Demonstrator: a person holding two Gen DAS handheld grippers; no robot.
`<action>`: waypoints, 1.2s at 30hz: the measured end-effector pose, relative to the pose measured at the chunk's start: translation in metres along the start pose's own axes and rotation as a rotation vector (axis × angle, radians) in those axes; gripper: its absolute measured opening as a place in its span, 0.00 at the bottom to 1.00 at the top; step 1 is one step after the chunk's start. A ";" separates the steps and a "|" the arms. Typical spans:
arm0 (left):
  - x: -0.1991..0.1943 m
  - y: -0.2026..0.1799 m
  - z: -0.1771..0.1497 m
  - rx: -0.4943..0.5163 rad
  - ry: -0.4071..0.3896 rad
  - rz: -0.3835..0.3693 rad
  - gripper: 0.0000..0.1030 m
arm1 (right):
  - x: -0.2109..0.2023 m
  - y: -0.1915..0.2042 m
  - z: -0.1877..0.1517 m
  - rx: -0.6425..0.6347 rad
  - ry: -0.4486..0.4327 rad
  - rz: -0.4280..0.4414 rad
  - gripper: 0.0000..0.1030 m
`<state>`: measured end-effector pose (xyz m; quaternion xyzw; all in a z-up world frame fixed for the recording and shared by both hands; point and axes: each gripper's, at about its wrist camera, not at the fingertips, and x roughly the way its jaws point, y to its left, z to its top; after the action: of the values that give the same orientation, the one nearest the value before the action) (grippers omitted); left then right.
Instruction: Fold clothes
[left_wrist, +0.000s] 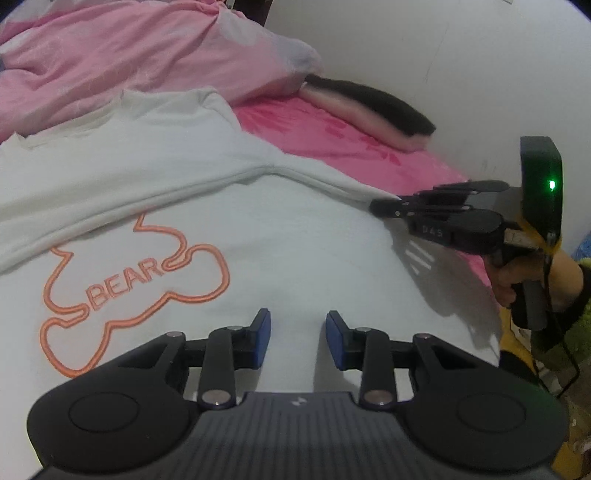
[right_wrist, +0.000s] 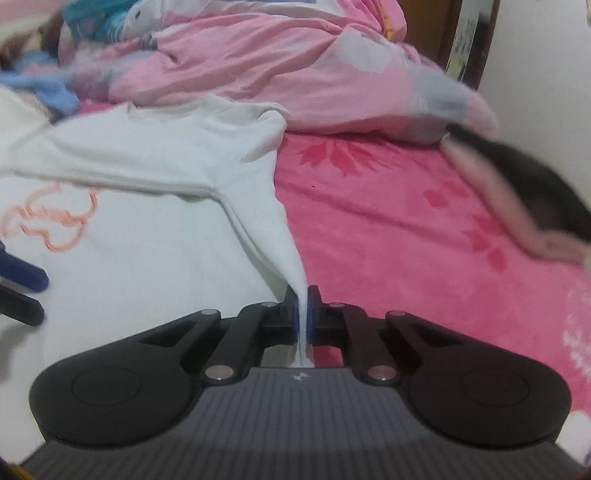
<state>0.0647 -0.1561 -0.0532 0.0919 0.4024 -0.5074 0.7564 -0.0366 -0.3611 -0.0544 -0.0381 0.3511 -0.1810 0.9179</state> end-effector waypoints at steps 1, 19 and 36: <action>0.000 0.001 0.000 0.003 -0.001 -0.003 0.33 | 0.003 0.006 -0.002 -0.033 -0.003 -0.031 0.03; 0.006 0.019 0.011 -0.093 -0.033 0.016 0.36 | -0.058 -0.097 -0.016 0.471 -0.102 0.172 0.48; -0.037 0.036 -0.009 -0.141 -0.041 0.147 0.38 | -0.088 0.037 -0.035 -0.059 -0.034 0.380 0.00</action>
<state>0.0840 -0.1086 -0.0429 0.0574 0.4139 -0.4226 0.8042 -0.1089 -0.2932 -0.0323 -0.0012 0.3416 0.0069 0.9398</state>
